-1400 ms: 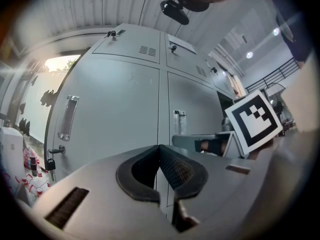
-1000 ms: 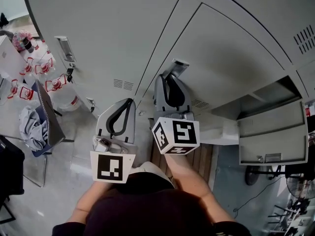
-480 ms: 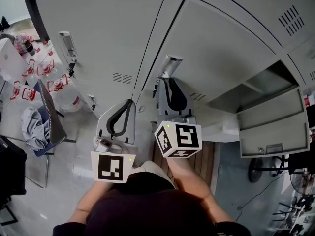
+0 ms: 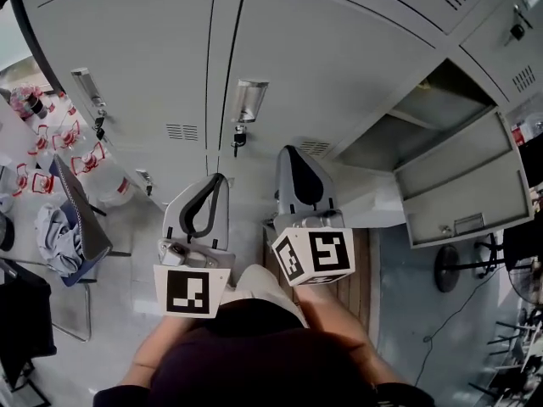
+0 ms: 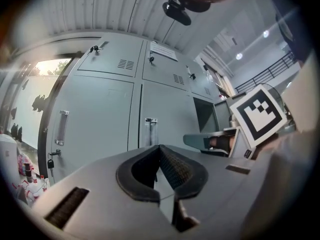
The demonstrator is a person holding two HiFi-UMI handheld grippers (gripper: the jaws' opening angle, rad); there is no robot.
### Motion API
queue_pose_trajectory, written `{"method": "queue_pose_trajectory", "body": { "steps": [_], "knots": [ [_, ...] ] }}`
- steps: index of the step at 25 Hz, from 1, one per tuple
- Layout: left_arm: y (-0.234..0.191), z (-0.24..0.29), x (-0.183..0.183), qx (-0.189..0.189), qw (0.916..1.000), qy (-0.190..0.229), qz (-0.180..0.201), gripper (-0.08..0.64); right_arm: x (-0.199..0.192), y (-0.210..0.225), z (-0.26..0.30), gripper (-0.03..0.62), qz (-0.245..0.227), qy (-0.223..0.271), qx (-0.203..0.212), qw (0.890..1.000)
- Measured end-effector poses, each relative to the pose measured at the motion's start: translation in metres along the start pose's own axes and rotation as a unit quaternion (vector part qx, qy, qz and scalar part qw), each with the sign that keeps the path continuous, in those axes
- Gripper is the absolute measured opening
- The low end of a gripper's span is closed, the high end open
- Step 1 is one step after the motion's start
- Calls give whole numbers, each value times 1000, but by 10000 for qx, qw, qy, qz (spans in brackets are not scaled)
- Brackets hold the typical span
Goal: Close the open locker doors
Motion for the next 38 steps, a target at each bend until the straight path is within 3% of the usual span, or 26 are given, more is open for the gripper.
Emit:
{"method": "queue_pose_trajectory", "body": {
  "steps": [8, 13, 19, 27, 32, 38],
  "knots": [
    [51, -1, 4, -247, 9996, -19, 115, 2, 11, 38, -57, 2, -118, 188, -214, 9995],
    [91, 9, 8, -200, 9996, 19, 202, 2, 24, 72, -89, 2, -377, 397, -237, 9982],
    [184, 16, 26, 10, 9995, 267, 194, 2, 46, 130, -152, 2, -642, 433, 76, 9970],
    [317, -20, 86, 311, 9995, -40, 75, 2, 105, 182, -252, 2, -546, 172, 846, 9948],
    [370, -30, 108, 61, 9995, 28, 301, 2, 128, 197, -292, 2, -450, 364, 835, 9948],
    [407, -22, 119, -294, 9991, 44, 318, 2, 140, 217, -326, 2, -538, 322, 594, 9963]
  ]
}}
Point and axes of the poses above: the fingertips, and each gripper's own axes: z forward along the fingers, y to its right, x out of its top, the point moved 6 cm from there along -z, backward along the fingers, and after that the axes turned 12 degrees about x, right-handed, at the moved point
